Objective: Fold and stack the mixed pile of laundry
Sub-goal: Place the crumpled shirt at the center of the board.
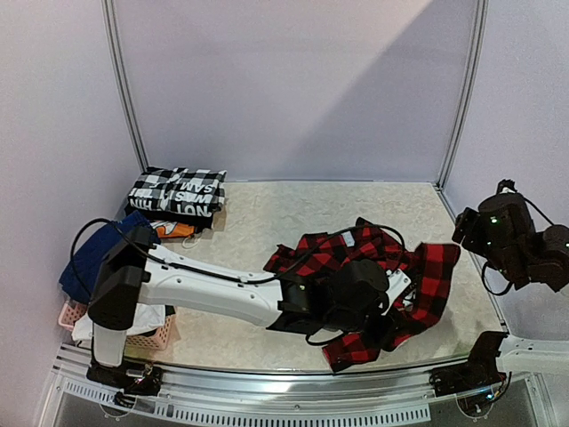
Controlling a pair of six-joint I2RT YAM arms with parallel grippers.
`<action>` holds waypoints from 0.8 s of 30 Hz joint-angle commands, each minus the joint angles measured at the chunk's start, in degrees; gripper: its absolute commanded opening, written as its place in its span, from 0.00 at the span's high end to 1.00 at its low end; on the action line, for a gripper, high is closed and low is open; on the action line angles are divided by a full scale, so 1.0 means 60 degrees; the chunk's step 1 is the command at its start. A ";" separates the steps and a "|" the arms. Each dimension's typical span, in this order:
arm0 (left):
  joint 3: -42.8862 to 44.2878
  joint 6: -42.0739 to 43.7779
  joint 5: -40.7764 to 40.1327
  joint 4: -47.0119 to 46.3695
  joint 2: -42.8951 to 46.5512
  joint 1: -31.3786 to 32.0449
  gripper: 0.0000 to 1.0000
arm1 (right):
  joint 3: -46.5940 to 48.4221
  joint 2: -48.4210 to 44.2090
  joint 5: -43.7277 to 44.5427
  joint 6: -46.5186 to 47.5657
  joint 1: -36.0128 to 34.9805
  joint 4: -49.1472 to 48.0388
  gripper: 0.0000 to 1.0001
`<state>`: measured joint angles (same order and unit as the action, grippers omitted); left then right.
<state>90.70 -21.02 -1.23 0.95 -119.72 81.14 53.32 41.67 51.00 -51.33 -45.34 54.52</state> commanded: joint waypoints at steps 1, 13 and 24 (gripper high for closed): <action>0.0433 -0.0531 0.0637 0.1038 -0.0416 -0.0577 0.56 | 0.0853 -0.0609 -0.0882 0.0570 0.0041 0.0959 0.09; -0.2295 -0.0052 -0.1174 0.2049 0.3148 -0.2034 0.09 | 0.0640 0.0207 -0.2953 0.1720 0.0035 -0.0098 0.09; -0.2976 -0.0271 -0.0122 0.2564 0.2919 -0.5209 0.17 | 0.1920 0.5445 -0.5649 0.3197 0.0594 -0.2337 0.14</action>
<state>73.32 -22.22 -6.28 13.72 -97.73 52.71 60.90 67.42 24.73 -35.88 -44.14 46.28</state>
